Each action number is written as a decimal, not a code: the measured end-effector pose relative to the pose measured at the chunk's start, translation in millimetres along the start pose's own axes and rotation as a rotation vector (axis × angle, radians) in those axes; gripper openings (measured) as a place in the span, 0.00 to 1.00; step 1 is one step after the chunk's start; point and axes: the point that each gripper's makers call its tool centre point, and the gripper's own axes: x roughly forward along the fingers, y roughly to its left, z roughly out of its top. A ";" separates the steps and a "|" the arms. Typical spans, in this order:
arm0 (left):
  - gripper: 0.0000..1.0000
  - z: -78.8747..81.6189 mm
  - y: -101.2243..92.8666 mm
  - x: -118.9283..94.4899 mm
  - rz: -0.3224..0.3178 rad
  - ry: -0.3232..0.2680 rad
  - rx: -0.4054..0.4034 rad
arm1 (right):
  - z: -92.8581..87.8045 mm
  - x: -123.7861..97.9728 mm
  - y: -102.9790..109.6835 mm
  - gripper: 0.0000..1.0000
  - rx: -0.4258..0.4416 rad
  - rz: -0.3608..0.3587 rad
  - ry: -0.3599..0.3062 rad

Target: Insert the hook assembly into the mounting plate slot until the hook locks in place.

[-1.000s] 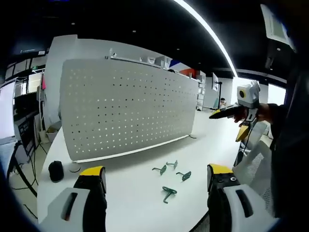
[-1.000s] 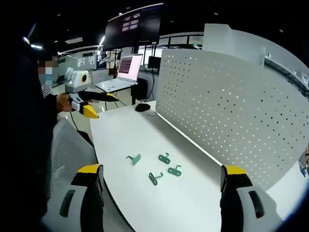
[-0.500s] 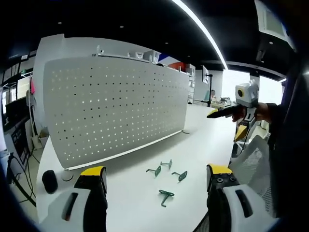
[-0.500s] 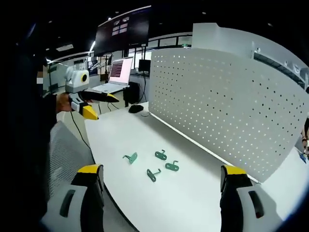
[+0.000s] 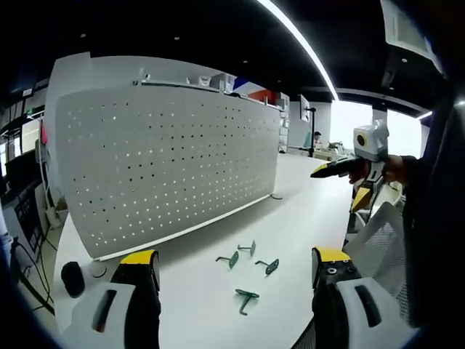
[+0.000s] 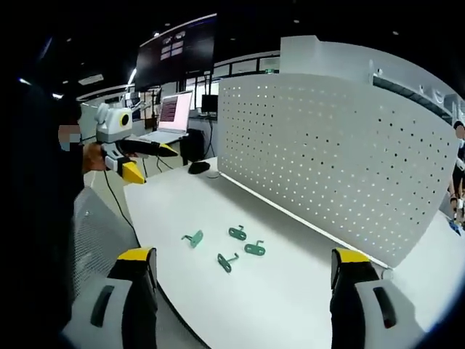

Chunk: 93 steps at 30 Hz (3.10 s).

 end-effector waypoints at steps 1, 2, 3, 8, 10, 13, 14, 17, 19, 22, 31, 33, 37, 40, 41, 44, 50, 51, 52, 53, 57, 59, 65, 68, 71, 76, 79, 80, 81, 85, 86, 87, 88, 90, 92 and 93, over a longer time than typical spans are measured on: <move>0.88 -0.9 -0.3 -1.1 0.003 0.001 -0.001 | -1.6 0.7 1.2 0.96 -0.002 0.005 0.005; 0.88 -1.8 -0.4 -1.9 0.005 0.003 -0.003 | -2.5 1.1 2.1 0.96 -0.003 0.009 0.008; 0.88 -2.8 -0.3 -2.8 0.009 0.005 -0.003 | -3.4 1.7 2.7 0.96 -0.002 0.013 0.010; 0.85 -7.1 -0.3 -7.6 0.020 0.015 -0.012 | -2.1 2.6 2.9 0.95 0.001 0.024 0.012; 0.85 -6.6 -0.5 -9.4 0.027 0.012 -0.012 | -0.7 2.5 3.1 0.94 -0.002 0.029 0.011; 0.84 -6.5 -0.5 -10.6 0.034 0.006 -0.017 | -0.6 2.2 3.7 0.93 -0.001 0.036 0.015; 0.84 -6.9 -0.6 -11.0 0.037 0.007 -0.019 | -1.1 2.1 3.3 0.93 -0.003 0.037 0.019; 0.84 -8.3 -1.8 -11.7 0.040 0.007 -0.022 | -1.6 1.7 3.4 0.92 -0.018 0.039 0.029; 0.83 -9.6 -2.5 -12.2 0.042 0.009 -0.025 | -0.5 1.6 3.6 0.91 -0.017 0.043 0.029; 0.83 -11.7 -2.2 -12.7 0.046 0.009 -0.031 | 0.6 2.3 3.9 0.91 -0.021 0.048 0.029; 0.82 -16.2 -1.8 -13.8 0.048 0.017 -0.036 | 4.6 3.7 5.8 0.91 -0.040 0.058 0.036; 0.81 -18.9 -2.7 -12.5 0.037 0.029 -0.031 | 4.3 3.9 6.5 0.91 -0.045 0.060 0.042; 0.80 -19.0 -2.9 -10.1 0.026 0.037 -0.007 | 5.5 3.1 6.6 0.91 -0.048 0.058 0.042; 0.79 -19.0 -2.4 -7.4 0.014 0.040 0.002 | 6.2 1.9 7.3 0.91 -0.048 0.055 0.043; 0.78 -20.3 -2.2 -5.7 0.007 0.047 0.009 | 5.9 1.6 7.3 0.91 -0.050 0.055 0.045; 0.78 -23.7 -2.7 -2.0 -0.014 0.067 0.027 | 5.6 0.7 7.8 0.91 -0.051 0.051 0.049; 0.73 -29.4 -6.2 5.4 -0.061 0.090 0.047 | 6.6 0.3 9.7 0.91 -0.051 0.044 0.055; 0.72 -30.1 -6.5 6.0 -0.066 0.093 0.050 | 7.1 0.5 10.1 0.91 -0.053 0.043 0.055; 0.71 -32.5 -7.3 7.7 -0.078 0.105 0.060 | 7.5 0.5 10.5 0.91 -0.053 0.043 0.054; 0.69 -33.7 -7.8 8.7 -0.085 0.112 0.069 | 8.0 0.6 10.6 0.91 -0.052 0.042 0.052; 0.63 -37.3 -8.6 14.4 -0.115 0.133 0.136 | 7.0 0.6 12.3 0.91 -0.051 0.036 0.051; 0.60 -41.2 -8.6 18.5 -0.138 0.151 0.150 | 4.8 0.3 12.5 0.91 -0.044 0.031 0.055; 0.52 -51.6 -11.7 30.3 -0.227 0.195 0.232 | 4.1 -2.5 16.3 0.91 -0.039 0.024 0.049; 0.47 -56.7 -12.3 36.3 -0.263 0.214 0.265 | 0.9 -2.4 16.6 0.91 -0.032 0.019 0.055; 0.44 -62.6 -13.2 43.3 -0.291 0.236 0.302 | 0.0 -2.3 17.1 0.91 -0.029 0.017 0.055; 0.40 -76.4 -13.7 55.3 -0.344 0.273 0.358 | -0.6 -2.0 17.5 0.90 -0.027 0.016 0.057; 0.38 -83.7 -13.4 62.4 -0.363 0.295 0.376 | -1.8 -1.4 17.6 0.90 -0.023 0.016 0.059; 0.37 -85.7 -13.5 64.4 -0.370 0.301 0.378 | -2.1 -1.2 17.9 0.90 -0.022 0.017 0.060; 0.36 -88.5 -13.1 67.5 -0.377 0.310 0.381 | -2.8 -0.8 18.2 0.90 -0.021 0.019 0.061; 0.33 -99.3 -12.8 77.3 -0.402 0.344 0.396 | -4.7 0.9 17.9 0.90 -0.018 0.022 0.063; 0.31 -100.8 -13.5 78.7 -0.408 0.349 0.406 | -5.0 1.2 17.6 0.90 -0.018 0.022 0.063; 0.30 -103.2 -14.2 81.0 -0.416 0.357 0.417 | -5.2 1.9 17.2 0.90 -0.016 0.023 0.062; 0.29 -104.5 -14.8 82.3 -0.422 0.361 0.422 | -5.2 2.3 17.0 0.90 -0.015 0.024 0.061; 0.28 -107.5 -15.1 85.8 -0.426 0.371 0.434 | -4.9 3.4 16.7 0.90 -0.013 0.026 0.058; 0.26 -109.5 -16.2 88.4 -0.430 0.375 0.459 | -4.8 4.1 16.3 0.90 -0.012 0.027 0.055; 0.26 -110.8 -17.0 89.2 -0.436 0.380 0.466 | -4.9 4.3 16.4 0.89 -0.012 0.028 0.054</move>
